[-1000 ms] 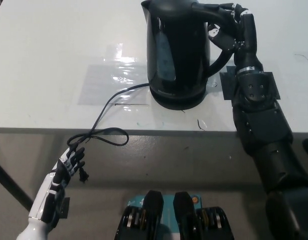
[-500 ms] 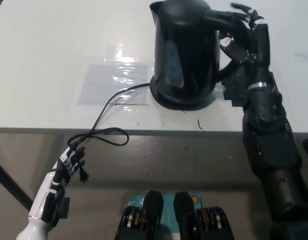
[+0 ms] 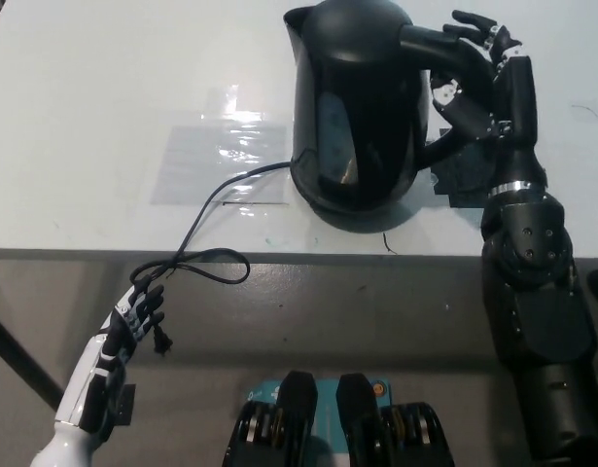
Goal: A kettle and its base are kept separately on the desk infront of the robot and the robot uses its right hand to lift the kettle by its handle and places it on its base to align it correctly.
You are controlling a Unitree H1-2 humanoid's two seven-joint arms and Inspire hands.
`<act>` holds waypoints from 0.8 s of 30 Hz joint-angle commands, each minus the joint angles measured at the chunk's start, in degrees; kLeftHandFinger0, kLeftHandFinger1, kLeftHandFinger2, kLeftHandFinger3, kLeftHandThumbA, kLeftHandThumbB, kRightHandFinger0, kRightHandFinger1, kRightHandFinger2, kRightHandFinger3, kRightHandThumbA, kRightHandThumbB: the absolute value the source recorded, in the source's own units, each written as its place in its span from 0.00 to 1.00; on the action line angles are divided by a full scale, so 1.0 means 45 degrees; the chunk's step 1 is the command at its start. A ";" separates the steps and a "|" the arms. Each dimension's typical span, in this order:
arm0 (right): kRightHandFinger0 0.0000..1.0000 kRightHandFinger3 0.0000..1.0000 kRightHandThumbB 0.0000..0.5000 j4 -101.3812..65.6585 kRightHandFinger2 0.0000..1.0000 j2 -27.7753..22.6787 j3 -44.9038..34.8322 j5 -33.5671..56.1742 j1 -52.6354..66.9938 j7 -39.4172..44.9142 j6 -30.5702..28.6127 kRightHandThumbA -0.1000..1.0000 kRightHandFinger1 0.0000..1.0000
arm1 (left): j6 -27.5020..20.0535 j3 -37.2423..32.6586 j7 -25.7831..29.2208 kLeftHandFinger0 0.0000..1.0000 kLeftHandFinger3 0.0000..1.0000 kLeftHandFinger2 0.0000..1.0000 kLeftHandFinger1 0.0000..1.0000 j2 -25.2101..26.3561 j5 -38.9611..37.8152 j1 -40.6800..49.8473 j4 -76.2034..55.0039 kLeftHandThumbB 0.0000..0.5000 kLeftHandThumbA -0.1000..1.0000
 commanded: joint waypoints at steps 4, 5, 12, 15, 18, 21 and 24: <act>0.00 0.70 0.20 0.1622 0.59 0.0354 -0.0036 -0.0099 -0.1238 -0.0552 -0.1529 0.00 0.26 | -0.0399 0.0078 -0.0203 1.00 1.00 1.00 1.00 0.0165 -0.0154 -0.0052 -0.0318 0.16 1.00; 0.00 0.73 0.22 0.2048 0.63 0.0388 -0.0111 -0.0095 -0.1406 -0.0733 -0.1619 0.00 0.29 | -0.0418 0.0067 -0.0236 1.00 1.00 1.00 1.00 0.0183 -0.0180 -0.0069 -0.0292 0.15 1.00; 0.00 0.71 0.19 0.4824 0.63 0.0341 -0.0373 -0.0095 -0.2702 -0.1484 -0.2859 0.00 0.28 | -0.0433 0.0052 -0.0257 1.00 1.00 1.00 1.00 0.0181 -0.0209 -0.0078 -0.0291 0.14 1.00; 0.00 0.71 0.19 0.5871 0.63 0.0281 -0.0518 0.0070 -0.3197 -0.1603 -0.3371 0.00 0.29 | -0.0402 0.0051 -0.0257 1.00 1.00 1.00 1.00 0.0165 -0.0238 -0.0075 -0.0296 0.16 1.00; 0.00 0.66 0.19 0.6534 0.61 0.0175 -0.0524 -0.0109 -0.3555 -0.1907 -0.3710 0.00 0.28 | -0.0410 0.0046 -0.0245 1.00 1.00 1.00 1.00 0.0165 -0.0198 -0.0109 -0.0299 0.15 1.00; 0.00 0.57 0.19 0.6622 0.55 0.0076 -0.0409 -0.0332 -0.3716 -0.2163 -0.3774 0.00 0.24 | -0.0399 0.0051 -0.0252 1.00 1.00 1.00 1.00 0.0187 -0.0192 -0.0126 -0.0307 0.16 1.00; 0.00 0.56 0.21 0.6606 0.55 0.0022 -0.0402 -0.0353 -0.3823 -0.2249 -0.3774 0.00 0.24 | -0.0294 0.0067 -0.0212 1.00 1.00 1.00 1.00 0.0165 -0.0191 -0.0102 -0.0375 0.16 1.00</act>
